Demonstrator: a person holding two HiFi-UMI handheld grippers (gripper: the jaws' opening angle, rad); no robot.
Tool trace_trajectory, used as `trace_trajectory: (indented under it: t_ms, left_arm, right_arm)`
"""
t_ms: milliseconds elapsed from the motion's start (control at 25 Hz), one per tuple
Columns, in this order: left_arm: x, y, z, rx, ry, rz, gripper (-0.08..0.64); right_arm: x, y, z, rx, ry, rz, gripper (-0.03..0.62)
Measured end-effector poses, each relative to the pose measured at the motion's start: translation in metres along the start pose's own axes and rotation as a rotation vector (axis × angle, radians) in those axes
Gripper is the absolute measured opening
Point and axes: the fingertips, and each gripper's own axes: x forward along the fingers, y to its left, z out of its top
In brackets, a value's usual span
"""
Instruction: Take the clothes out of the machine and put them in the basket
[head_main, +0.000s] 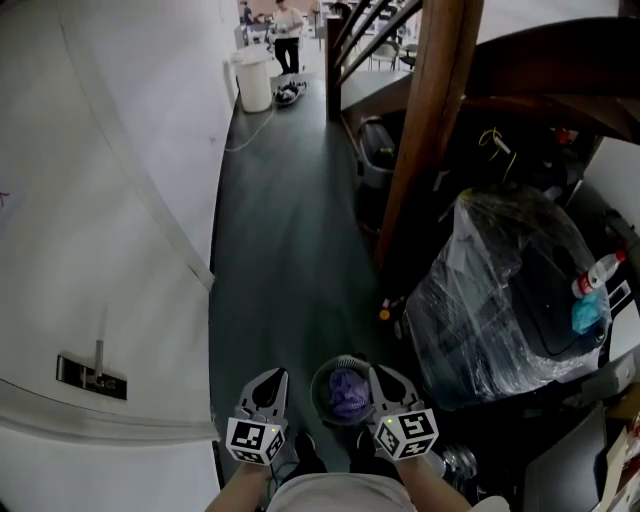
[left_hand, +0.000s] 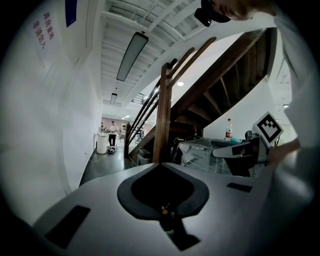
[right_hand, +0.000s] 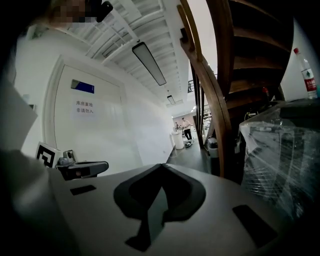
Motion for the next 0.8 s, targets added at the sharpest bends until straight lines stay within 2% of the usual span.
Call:
trace_trajectory:
  t_ms: [440, 800]
  left_arm:
    - [-0.014, -0.007, 0.07, 0.049, -0.128, -0.009, 0.021]
    - [-0.019, -0.008, 0.092, 0.056, -0.153, -0.014, 0.021]
  right_arm:
    - [-0.004, 0.024, 0.067, -0.015, -0.136, 0.043, 0.008]
    - [-0.007, 0.035, 0.087, -0.037, -0.167, 0.073, 0.008]
